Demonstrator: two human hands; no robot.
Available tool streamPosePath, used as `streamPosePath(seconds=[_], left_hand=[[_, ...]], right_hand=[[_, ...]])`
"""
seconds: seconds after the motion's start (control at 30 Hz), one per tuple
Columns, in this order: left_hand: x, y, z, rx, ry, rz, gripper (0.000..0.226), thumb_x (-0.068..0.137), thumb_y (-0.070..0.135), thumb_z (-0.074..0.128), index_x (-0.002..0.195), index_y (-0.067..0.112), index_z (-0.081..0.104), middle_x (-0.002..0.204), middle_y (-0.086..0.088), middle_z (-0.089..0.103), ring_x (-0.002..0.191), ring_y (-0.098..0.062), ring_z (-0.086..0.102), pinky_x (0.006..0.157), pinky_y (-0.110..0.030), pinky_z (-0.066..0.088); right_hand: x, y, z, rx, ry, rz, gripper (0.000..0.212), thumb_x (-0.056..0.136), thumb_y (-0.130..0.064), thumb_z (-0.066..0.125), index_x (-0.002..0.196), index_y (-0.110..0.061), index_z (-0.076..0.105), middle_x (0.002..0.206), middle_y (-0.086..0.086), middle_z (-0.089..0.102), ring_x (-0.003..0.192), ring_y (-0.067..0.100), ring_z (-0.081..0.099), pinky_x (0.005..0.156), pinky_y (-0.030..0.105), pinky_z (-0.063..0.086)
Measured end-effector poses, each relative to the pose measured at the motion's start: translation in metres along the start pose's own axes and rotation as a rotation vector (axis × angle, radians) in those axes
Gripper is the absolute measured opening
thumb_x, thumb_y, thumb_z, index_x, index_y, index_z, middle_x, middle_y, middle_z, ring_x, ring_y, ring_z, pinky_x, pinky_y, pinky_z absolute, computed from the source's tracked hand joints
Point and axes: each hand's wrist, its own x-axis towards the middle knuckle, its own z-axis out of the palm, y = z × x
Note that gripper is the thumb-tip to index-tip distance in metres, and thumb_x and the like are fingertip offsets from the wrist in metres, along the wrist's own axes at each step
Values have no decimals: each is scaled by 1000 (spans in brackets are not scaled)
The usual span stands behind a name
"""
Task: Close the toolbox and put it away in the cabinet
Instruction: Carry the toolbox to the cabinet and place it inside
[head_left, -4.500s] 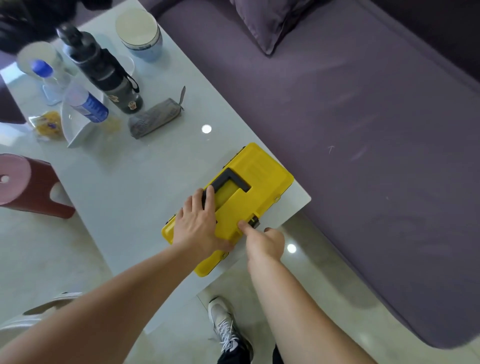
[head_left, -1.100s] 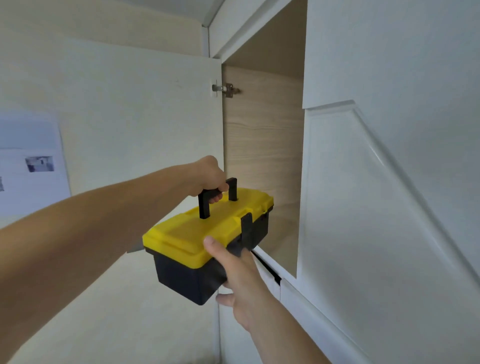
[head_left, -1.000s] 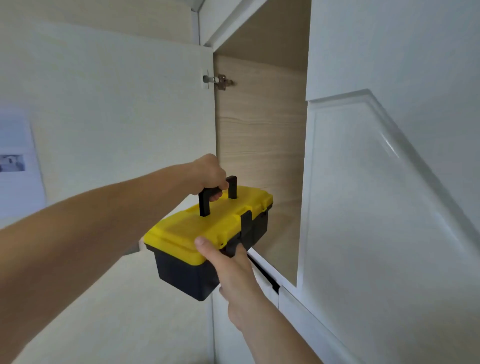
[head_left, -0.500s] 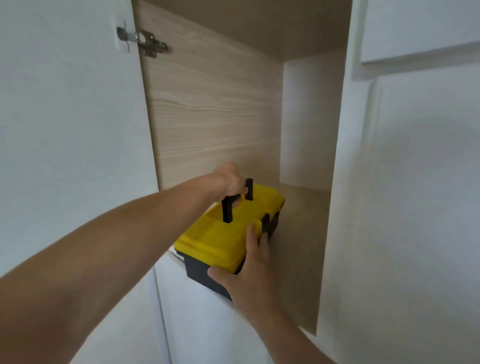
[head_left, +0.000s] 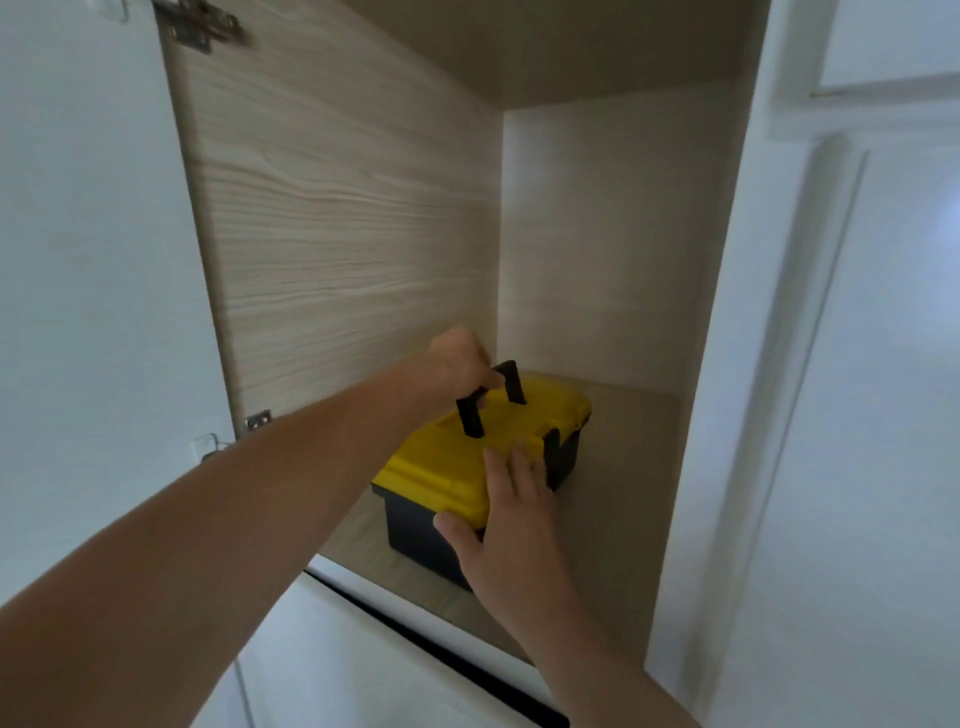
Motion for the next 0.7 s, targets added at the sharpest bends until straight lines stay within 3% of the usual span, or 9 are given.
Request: streamPosePath(seconds=[0.07, 0.13, 0.3, 0.5, 0.63, 0.7], left_hand=[[-3, -14, -5, 124, 66, 25, 37, 79, 22, 75, 111, 4, 70, 114, -11, 70, 101, -26, 66, 84, -33, 53], [-8, -29, -6, 176, 58, 69, 30, 83, 22, 70, 110, 9, 71, 114, -9, 70, 102, -24, 64, 79, -31, 49], [-15, -58, 7, 261, 91, 132, 25, 91, 28, 55, 108, 21, 73, 109, -4, 72, 99, -24, 63, 86, -37, 52], [-25, -68, -4, 130, -118, 116, 32, 96, 29, 47, 120, 21, 67, 117, -4, 68, 105, -21, 59, 89, -32, 44], [-45, -75, -5, 113, -101, 111, 37, 98, 38, 39, 125, 25, 62, 112, -7, 67, 100, -24, 60, 81, -32, 44], [-56, -80, -7, 88, -77, 107, 40, 98, 39, 37, 128, 23, 59, 121, -7, 64, 109, -25, 58, 85, -30, 41]], right_hand=[[0, 0, -1, 0, -14, 2, 83, 88, -57, 49, 151, -22, 7, 162, 9, 1, 147, 29, -7, 118, 50, 12], [1, 0, -2, -3, -21, 5, 83, 89, -57, 50, 151, -22, 6, 162, 9, -2, 147, 30, -8, 118, 50, 12], [2, 2, -1, -64, -16, -1, 85, 88, -61, 47, 151, -23, 5, 162, 8, -2, 147, 28, -8, 118, 49, 12], [4, 0, -1, -72, -9, -10, 83, 88, -58, 48, 150, -21, 7, 162, 12, 1, 147, 29, -6, 117, 49, 11], [6, 2, -1, -66, -15, 10, 83, 88, -57, 49, 150, -21, 7, 161, 12, 3, 147, 28, -5, 118, 50, 17], [7, 1, -1, -75, -15, 14, 83, 88, -57, 50, 150, -21, 8, 161, 13, 5, 147, 29, -4, 118, 52, 19]])
